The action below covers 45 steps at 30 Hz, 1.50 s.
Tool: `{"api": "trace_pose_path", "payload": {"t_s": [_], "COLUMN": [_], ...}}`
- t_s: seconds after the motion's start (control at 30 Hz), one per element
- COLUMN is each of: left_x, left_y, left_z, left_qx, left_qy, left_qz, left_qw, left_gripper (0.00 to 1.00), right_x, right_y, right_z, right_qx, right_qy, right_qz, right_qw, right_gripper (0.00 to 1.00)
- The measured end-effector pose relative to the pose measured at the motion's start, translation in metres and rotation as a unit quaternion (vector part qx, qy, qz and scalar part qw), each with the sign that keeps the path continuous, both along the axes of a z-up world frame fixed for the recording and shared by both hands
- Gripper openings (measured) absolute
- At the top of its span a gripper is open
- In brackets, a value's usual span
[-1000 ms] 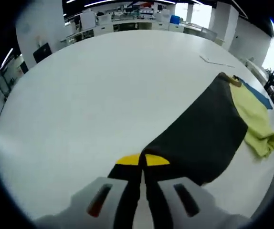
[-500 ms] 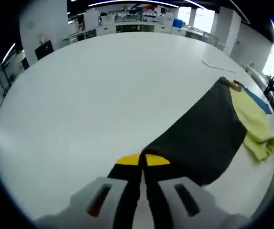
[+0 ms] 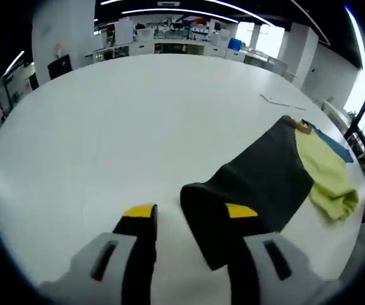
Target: Fold the garment on the visible template until the final outline fits inside the template.
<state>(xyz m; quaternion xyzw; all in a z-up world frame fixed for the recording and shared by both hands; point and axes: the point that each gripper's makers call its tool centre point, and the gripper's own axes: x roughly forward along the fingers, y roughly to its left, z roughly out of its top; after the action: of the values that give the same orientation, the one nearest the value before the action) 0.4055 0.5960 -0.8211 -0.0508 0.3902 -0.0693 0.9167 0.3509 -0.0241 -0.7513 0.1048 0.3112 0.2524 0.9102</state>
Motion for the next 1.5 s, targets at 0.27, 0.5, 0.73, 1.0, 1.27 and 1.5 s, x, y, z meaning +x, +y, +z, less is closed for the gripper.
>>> {"api": "trace_pose_path", "payload": {"t_s": [0.27, 0.5, 0.73, 1.0, 1.27, 1.5], "left_x": [-0.025, -0.036, -0.041, -0.040, -0.042, -0.042], "left_y": [-0.012, -0.007, -0.015, -0.014, -0.014, -0.005], "left_z": [-0.001, -0.010, -0.012, -0.014, -0.013, 0.005], "left_qx": [-0.013, 0.011, 0.017, 0.020, 0.013, 0.030], "left_qy": [-0.005, 0.002, -0.002, -0.001, 0.005, 0.000], "left_qz": [0.006, 0.013, 0.017, 0.026, 0.016, 0.015], "left_qw": [0.9999, 0.9999, 0.9997, 0.9995, 0.9998, 0.9994], "left_gripper": [0.36, 0.25, 0.16, 0.05, 0.00, 0.00], "right_x": [-0.002, -0.002, -0.001, -0.003, -0.005, -0.005], "right_y": [0.006, 0.012, 0.014, 0.010, 0.013, 0.013], "right_z": [0.001, 0.000, 0.001, 0.000, 0.000, -0.003], "right_qx": [0.006, 0.010, 0.010, 0.010, 0.012, 0.008], "right_qy": [-0.002, -0.002, -0.002, 0.000, 0.003, 0.008], "right_qz": [0.005, 0.008, 0.008, 0.004, 0.004, 0.007], "right_qw": [1.0000, 0.9999, 0.9999, 0.9999, 0.9999, 0.9999], "right_gripper": [0.90, 0.90, 0.90, 0.90, 0.90, 0.89]}}
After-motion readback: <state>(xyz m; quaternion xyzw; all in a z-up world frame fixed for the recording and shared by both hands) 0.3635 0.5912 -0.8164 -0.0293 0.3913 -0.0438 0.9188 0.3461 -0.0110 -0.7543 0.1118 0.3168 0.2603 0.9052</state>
